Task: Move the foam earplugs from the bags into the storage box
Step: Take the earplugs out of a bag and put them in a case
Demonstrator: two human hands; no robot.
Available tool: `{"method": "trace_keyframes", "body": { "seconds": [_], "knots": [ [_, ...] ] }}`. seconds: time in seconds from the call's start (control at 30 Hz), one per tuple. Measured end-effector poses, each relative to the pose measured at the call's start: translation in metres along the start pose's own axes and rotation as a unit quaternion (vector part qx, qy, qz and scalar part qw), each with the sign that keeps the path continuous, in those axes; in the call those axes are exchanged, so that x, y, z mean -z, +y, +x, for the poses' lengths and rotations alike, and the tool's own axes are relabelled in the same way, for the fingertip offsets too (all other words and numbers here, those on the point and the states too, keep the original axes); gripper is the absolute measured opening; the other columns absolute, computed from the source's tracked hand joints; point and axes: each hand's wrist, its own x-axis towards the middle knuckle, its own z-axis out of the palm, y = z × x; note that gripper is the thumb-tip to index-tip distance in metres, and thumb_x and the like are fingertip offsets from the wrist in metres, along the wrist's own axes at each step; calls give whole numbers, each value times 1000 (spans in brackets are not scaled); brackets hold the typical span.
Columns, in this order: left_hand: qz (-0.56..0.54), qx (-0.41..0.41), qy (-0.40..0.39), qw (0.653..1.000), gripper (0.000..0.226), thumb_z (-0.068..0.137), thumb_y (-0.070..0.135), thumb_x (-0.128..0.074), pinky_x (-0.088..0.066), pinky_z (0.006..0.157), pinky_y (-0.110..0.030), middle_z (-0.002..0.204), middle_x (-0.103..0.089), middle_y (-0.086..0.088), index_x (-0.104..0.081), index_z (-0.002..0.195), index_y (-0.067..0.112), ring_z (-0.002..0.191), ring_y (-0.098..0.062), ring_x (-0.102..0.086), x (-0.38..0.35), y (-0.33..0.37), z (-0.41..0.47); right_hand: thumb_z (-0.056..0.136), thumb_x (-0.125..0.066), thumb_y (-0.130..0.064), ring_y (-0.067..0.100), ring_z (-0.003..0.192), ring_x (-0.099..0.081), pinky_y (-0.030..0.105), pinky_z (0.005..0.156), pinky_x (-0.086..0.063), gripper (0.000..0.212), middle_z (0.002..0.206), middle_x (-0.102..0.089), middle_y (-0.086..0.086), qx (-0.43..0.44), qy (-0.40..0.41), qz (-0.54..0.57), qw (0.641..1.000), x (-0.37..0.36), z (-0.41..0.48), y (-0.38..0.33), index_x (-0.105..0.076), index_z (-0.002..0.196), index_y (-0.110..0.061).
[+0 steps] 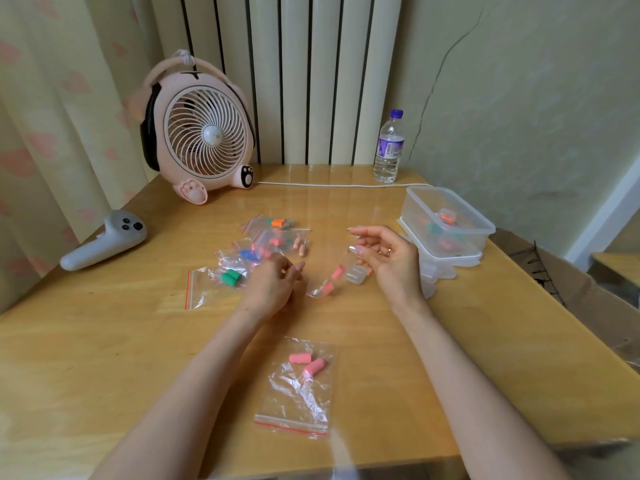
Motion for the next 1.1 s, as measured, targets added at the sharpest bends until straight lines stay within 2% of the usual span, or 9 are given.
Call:
{"method": "trace_keyframes", "body": {
  "seconds": [0.13,0.23,0.3,0.37,0.5,0.6,0.73,0.93,1.1],
  "knots": [
    [-1,-42,68,997,33,96,38,-44,-40,66,-32,69,-58,-1,-63,80,17,75,-24,-59,0,-3,2,80,-61,11,9,67,-53,11,56,-42,34,77,-60,-3,9,3,13,1000,-1,-2,-6,-68,90,-21],
    [-151,-127,22,980,19,94,32,-49,-42,71,-22,77,-59,10,-59,79,28,73,-3,-54,3,5,-2,80,-62,10,7,67,-53,13,58,-44,32,77,-60,-5,18,-1,15,1000,-1,-2,-7,-68,90,-20],
    [-162,-164,-23,973,2,87,33,-61,-38,71,-12,88,-58,14,-61,87,31,76,3,-49,5,8,-4,79,-64,9,5,69,-54,16,62,-47,31,77,-61,-5,28,-11,8,1000,-2,-3,-7,-69,91,-20],
    [-134,-177,-44,974,23,74,42,-71,-38,71,-12,94,-59,17,-63,94,34,82,1,-48,1,8,-3,78,-66,7,5,69,-54,18,65,-48,30,77,-61,-5,32,-16,7,999,-3,-4,-7,-69,91,-19],
    [-154,-166,-4,974,5,79,18,-70,-36,73,-12,72,-62,21,-72,83,15,75,7,-52,-1,7,-3,78,-69,3,7,65,-52,19,63,-47,30,77,-61,-5,31,-27,8,999,-2,-4,-9,-69,93,-23],
    [-209,-130,4,969,12,80,9,-70,-40,69,-12,59,-62,20,-64,70,5,65,2,-54,0,7,-3,80,-68,0,7,57,-49,15,54,-43,32,81,-61,-1,-6,-76,-8,997,-3,-5,-8,-65,100,-25],
    [-265,-111,0,958,19,77,9,-71,-41,74,-13,57,-62,15,-57,64,8,63,4,-55,0,8,-1,84,-66,-5,7,60,-52,19,54,-44,28,84,-59,-2,-52,-107,-36,992,-5,-6,-5,-63,106,-23],
    [-288,-103,21,952,16,82,15,-66,-37,62,-20,67,-55,0,-64,66,14,59,-5,-45,1,5,1,84,-67,-8,11,70,-55,22,55,-46,25,86,-58,0,-64,-104,-63,990,-5,-4,2,-65,101,-25],
    [-254,-84,89,959,15,87,11,-62,-44,59,-18,64,-58,4,-65,75,19,54,2,-51,4,4,3,84,-62,-7,10,78,-57,23,71,-44,25,84,-63,-9,-43,-5,-261,964,3,1,11,-68,99,-25]
  ]
}}
